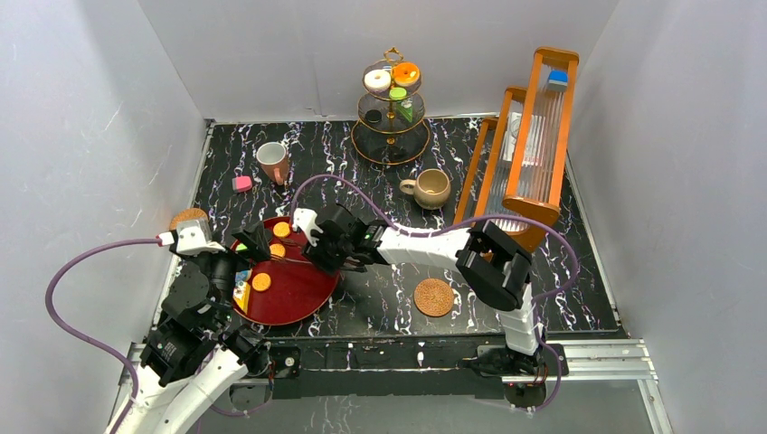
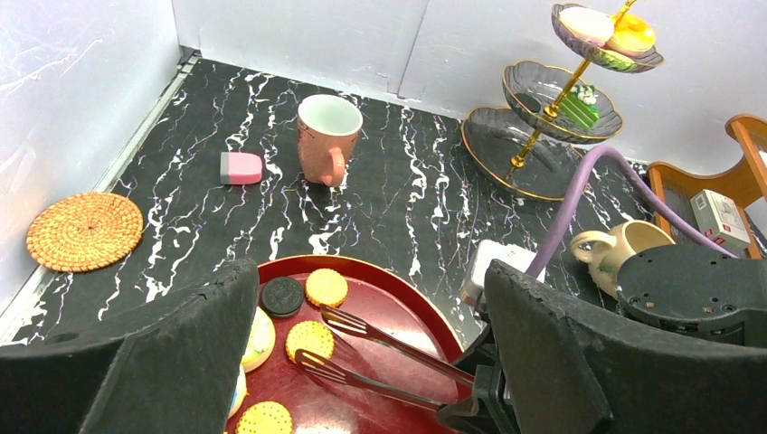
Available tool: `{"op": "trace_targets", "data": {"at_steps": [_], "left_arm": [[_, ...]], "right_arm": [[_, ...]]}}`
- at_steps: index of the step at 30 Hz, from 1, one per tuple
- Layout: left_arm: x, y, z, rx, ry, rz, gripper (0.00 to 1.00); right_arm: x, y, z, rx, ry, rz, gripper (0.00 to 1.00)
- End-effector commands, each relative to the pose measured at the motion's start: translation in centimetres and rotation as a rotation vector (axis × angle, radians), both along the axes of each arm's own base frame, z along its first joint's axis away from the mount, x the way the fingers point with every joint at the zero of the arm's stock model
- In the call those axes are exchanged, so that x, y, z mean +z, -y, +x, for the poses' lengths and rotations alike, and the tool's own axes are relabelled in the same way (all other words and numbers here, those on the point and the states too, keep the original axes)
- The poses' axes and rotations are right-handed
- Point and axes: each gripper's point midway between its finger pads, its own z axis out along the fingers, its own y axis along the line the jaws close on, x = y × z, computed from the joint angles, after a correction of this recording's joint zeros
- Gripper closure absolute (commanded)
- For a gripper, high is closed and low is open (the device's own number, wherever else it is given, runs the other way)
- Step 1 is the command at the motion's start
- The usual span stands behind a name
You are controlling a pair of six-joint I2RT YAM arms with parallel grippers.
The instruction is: Serve the afternoon tea
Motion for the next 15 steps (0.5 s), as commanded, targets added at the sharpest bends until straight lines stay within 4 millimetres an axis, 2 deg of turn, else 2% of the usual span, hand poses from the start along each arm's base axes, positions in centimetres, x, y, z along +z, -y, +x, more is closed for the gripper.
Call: {"op": "trace_targets", "data": {"at_steps": [1, 8, 15], "left_arm": [[0.6, -0.4, -0.2, 0.022, 0.016, -0.02, 0.08], [0.7, -0.3, -0.2, 0.009, 0.024, -0.022, 0.08], [0.6, 0.1, 0.1, 0.003, 0.009, -0.01, 0.08]], "right_arm": [[3.2, -2.5, 0.6, 0.023, 0.035, 0.088, 0.44], [2.7, -2.3, 0.4, 0.023, 0.023, 0.066, 0.48], [4.3, -1.5, 0.2, 0.007, 0.037, 0.088, 0.53]]}}
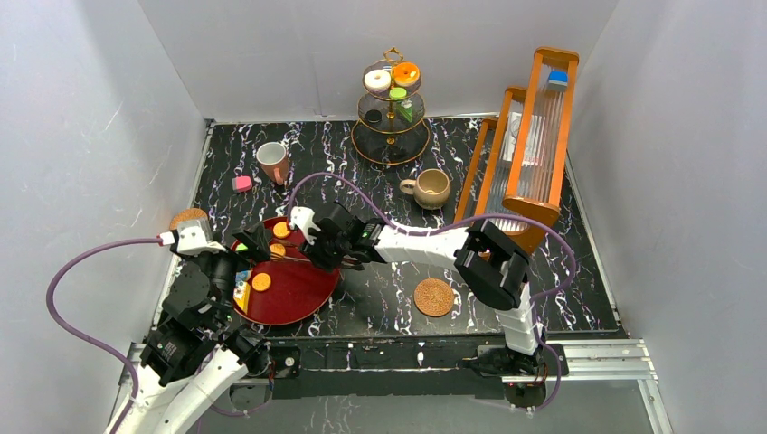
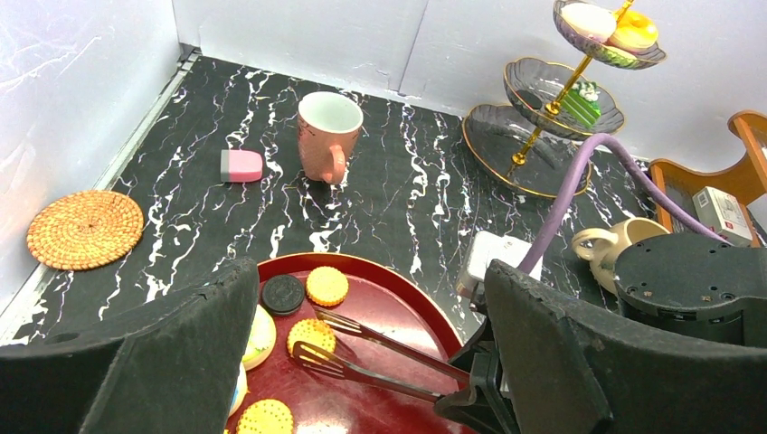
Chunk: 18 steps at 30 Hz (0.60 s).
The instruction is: Serve the afternoon tea
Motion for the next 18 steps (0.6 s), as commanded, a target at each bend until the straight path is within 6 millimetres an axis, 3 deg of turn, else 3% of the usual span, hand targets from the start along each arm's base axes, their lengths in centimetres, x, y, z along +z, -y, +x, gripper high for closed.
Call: {"op": "trace_targets", "data": {"at_steps": [1, 11, 18], "left_arm": [[0.8, 0.0, 0.1, 0.003, 0.018, -0.014, 0.08], [0.7, 0.1, 0.1, 0.003, 0.019, -0.016, 0.08], [0.7, 0.1, 0.1, 0.001, 0.016, -0.013, 0.08]], "right_arm": [[4.0, -0.5, -0.1, 0.002, 0.041, 0.081, 0.53], [7.1, 1.4, -0.4, -0.036, 0.041, 0.116, 0.57], [10.8, 3.9, 2.7, -0.141, 0.059, 0.183, 0.58]]}}
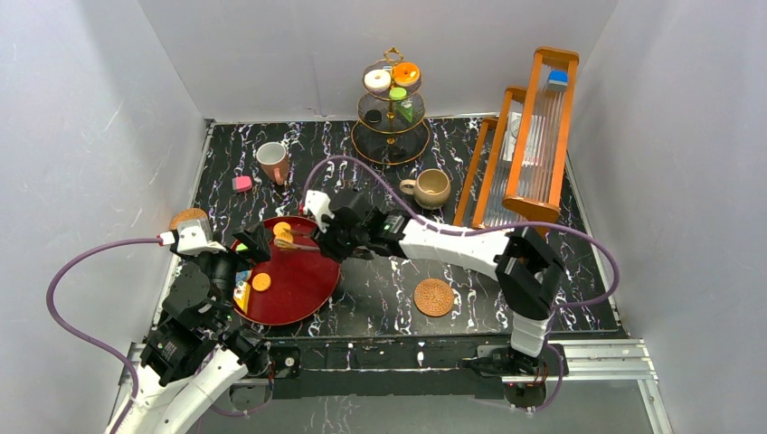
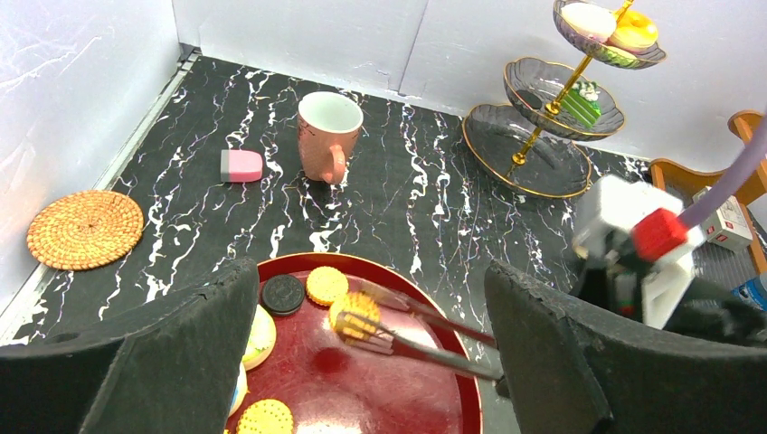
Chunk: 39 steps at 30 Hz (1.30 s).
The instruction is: Serve the afternoon tea
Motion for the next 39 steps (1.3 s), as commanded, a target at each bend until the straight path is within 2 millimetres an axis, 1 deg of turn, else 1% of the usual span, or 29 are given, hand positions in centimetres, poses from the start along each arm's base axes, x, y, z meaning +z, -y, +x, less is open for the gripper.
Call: {"op": "trace_targets", "data": {"at_steps": [1, 7, 9, 12, 15, 18, 20, 25, 29, 34, 39], "left_arm": [[0.8, 0.0, 0.1, 0.003, 0.021, -0.016, 0.08], [0.7, 0.1, 0.2, 0.002, 0.017, -0.014, 0.08], [0.7, 0.2, 0.2, 0.0, 0.016, -0.012, 0.08], [0.7, 0.2, 0.2, -0.001, 0.018, -0.015, 0.08], [0.7, 0.2, 0.1, -0.003, 0.019, -0.016, 0.08], [0.7, 0.2, 0.1, -0.004, 0.019, -0.017, 0.08], [0.8, 0.2, 0.1, -0.005, 0.021, -0.019, 0.08], [0.8, 0.1, 0.0, -0.005, 0.024, -0.022, 0.08], [0.8, 0.2, 0.1, -0.005, 0.024, -0.022, 0.08], [0.8, 0.3, 0.1, -0.009, 0.022, -0.019, 0.08], [0.8, 0.3, 0.1, -0.011, 0.023, -0.019, 0.08]], "right_arm": [[5.8, 1.7, 3.6, -0.118, 0.048, 0.13, 0.58], [8.6, 5.7, 8.6, -0.276, 0.068, 0.171, 0.58], [9.5, 7.5, 10.7, -0.361, 0.095, 0.176, 0.58], [10.9, 9.8, 13.2, -0.46, 0.118, 0.192, 0.58], [12.0, 11.5, 15.4, -0.542, 0.141, 0.201, 0.58], [12.8, 12.8, 17.3, -0.599, 0.159, 0.206, 0.58], [13.3, 13.4, 18.4, -0.63, 0.168, 0.215, 0.58], [14.4, 14.1, 20.3, -0.669, 0.181, 0.245, 0.58], [14.8, 14.5, 21.6, -0.697, 0.178, 0.265, 0.59], [14.6, 14.9, 23.1, -0.731, 0.177, 0.266, 0.59], [13.8, 15.1, 24.3, -0.748, 0.151, 0.271, 0.59]]}}
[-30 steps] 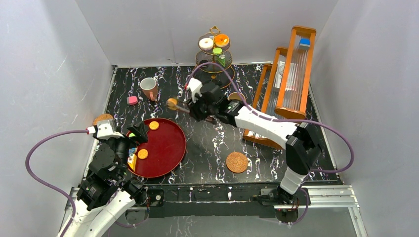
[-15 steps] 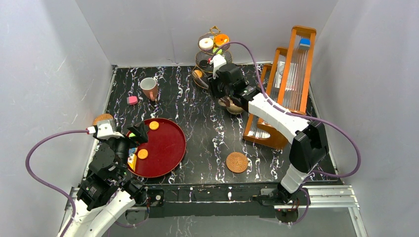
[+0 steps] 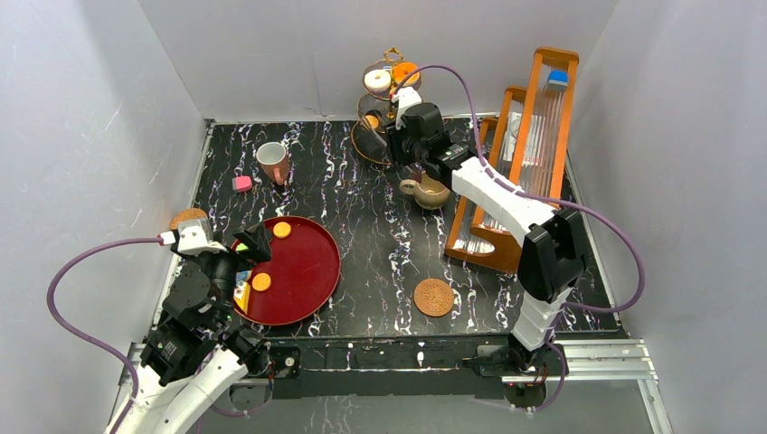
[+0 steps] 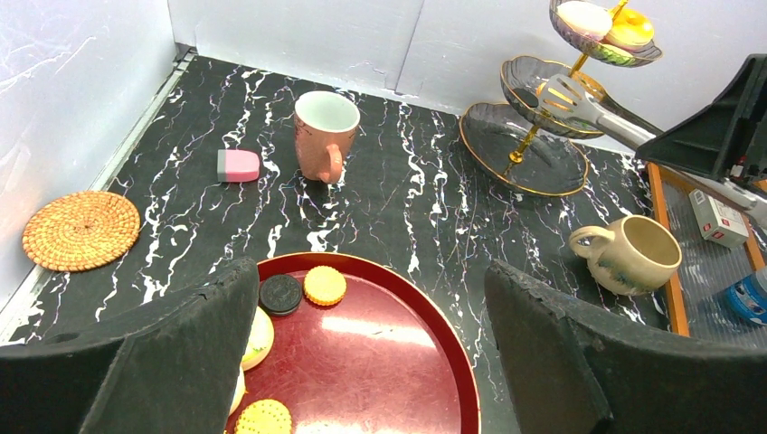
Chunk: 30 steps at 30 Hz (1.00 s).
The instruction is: Serve the afternoon tea
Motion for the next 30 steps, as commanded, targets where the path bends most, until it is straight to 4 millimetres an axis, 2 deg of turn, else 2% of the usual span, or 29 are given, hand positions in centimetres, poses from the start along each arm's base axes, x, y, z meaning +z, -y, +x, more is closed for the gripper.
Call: {"op": "trace_targets", "data": {"at_steps": [1, 14, 23, 30], "left_arm": [[0.9, 0.1, 0.1, -0.002, 0.025, -0.021, 0.08], [0.8, 0.1, 0.1, 0.0, 0.025, -0.019, 0.08], [0.8, 0.1, 0.1, 0.001, 0.024, -0.019, 0.08], [0.7, 0.1, 0.2, 0.001, 0.019, -0.015, 0.08]], "right_arm": [[3.8, -0.3, 2.4, -0.038, 0.083, 0.092, 0.59], [1.8, 0.6, 5.2, -0.098, 0.056, 0.087, 0.58], [1.1, 1.2, 5.8, -0.127, 0.052, 0.05, 0.54], [1.5, 1.5, 5.9, -0.135, 0.056, 0.032, 0.5]]}}
